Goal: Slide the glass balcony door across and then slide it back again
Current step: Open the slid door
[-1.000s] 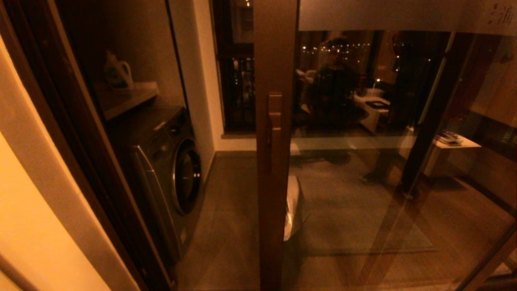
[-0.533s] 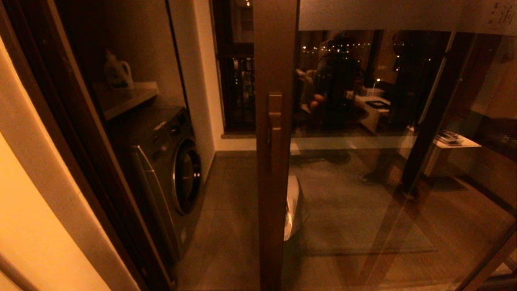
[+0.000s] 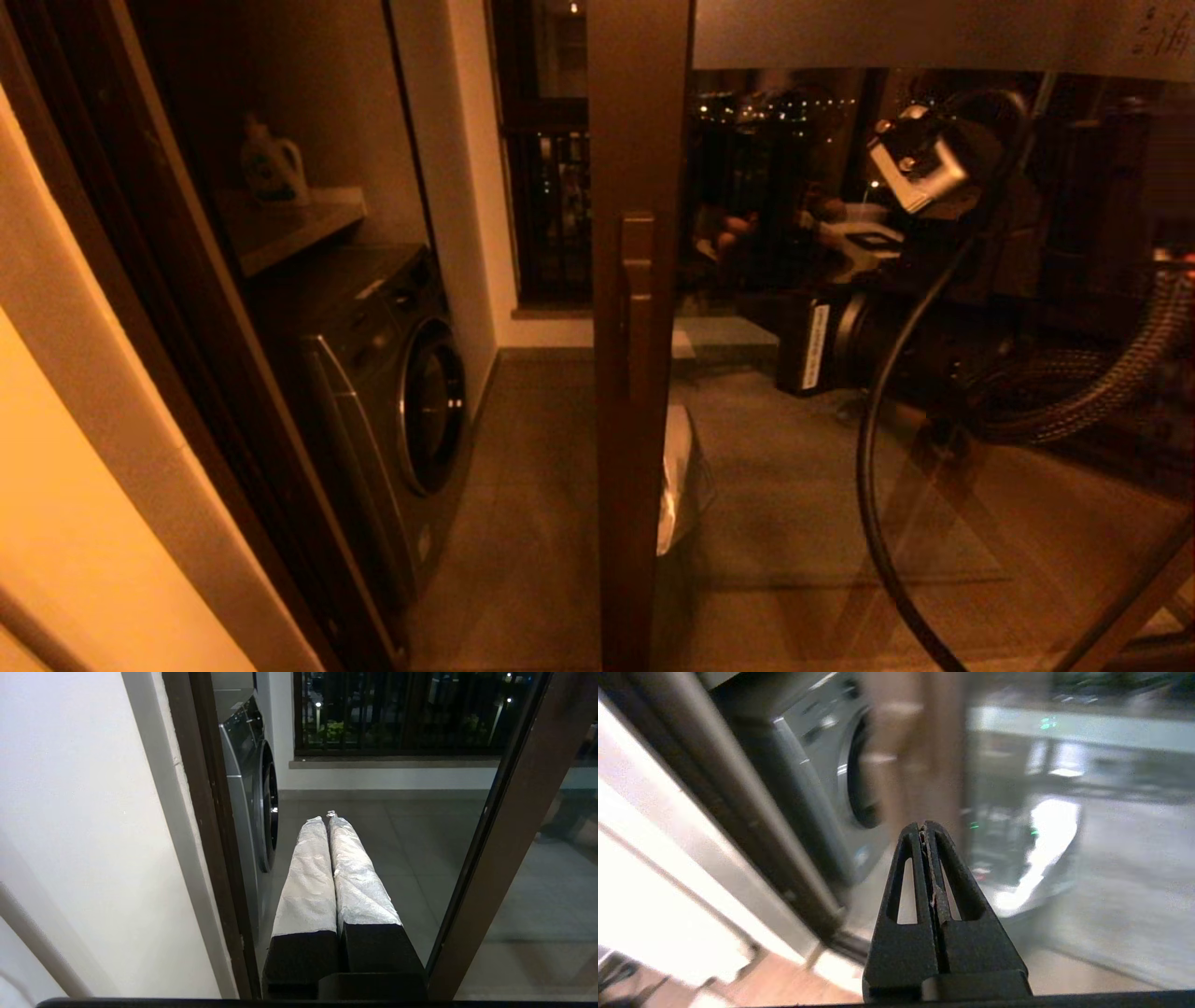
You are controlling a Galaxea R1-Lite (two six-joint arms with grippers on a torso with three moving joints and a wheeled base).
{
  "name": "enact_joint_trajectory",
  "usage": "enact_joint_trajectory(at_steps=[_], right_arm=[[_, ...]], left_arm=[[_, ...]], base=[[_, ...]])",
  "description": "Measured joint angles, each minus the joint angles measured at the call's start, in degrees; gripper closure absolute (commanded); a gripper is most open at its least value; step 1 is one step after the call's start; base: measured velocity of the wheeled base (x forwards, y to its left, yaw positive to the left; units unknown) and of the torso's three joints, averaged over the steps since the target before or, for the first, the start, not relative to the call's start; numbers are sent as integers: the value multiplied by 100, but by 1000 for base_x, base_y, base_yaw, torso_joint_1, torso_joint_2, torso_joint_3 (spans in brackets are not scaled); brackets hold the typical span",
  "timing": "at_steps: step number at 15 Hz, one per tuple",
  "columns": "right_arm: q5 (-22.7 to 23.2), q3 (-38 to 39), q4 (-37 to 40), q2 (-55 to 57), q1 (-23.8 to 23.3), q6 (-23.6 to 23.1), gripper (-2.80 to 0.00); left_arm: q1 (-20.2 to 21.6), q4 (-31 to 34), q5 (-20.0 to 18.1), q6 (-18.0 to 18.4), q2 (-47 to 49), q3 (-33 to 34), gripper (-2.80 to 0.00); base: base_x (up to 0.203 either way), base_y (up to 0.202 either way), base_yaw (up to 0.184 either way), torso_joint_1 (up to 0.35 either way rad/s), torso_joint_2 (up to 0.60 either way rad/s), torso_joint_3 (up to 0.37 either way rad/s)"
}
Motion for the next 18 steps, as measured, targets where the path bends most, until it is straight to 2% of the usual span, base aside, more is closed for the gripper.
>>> enact_joint_trajectory(at_steps=[5,11,18], right_arm=[[-5,-593,-11,850,183,84,0],[-265,-1596,32,1839,219,326,0],[-411,-1719,46,2259,74,420,0]], left_arm=[[-2,0,0,2,0,0,0],[0,0,0,-9,0,0,0],[2,2,-2,-6,2,0,0]], base=[[0,0,0,0,0,0],[0,0,0,0,0,0],[0,0,0,0,0,0]])
